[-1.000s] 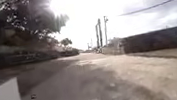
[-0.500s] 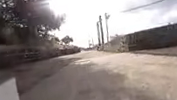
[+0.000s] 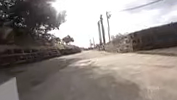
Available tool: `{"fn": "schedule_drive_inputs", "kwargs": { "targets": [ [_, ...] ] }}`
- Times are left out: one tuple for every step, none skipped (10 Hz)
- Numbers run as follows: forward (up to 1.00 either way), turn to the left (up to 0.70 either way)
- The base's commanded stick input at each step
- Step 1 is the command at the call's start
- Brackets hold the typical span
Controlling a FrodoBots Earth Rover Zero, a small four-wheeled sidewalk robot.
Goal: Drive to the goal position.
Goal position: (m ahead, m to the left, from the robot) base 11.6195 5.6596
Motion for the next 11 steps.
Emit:
{"fn": "schedule_drive_inputs", "kwargs": {
  "targets": [
    [1.00, 0.00],
    [1.00, 0.00],
    [1.00, 0.00],
    [1.00, 0.00],
    [1.00, 0.00],
    [1.00, 0.00],
    [1.00, 0.00],
    [1.00, 0.00],
    [1.00, 0.00],
    [1.00, 0.00],
    [1.00, 0.00]
  ]
}}
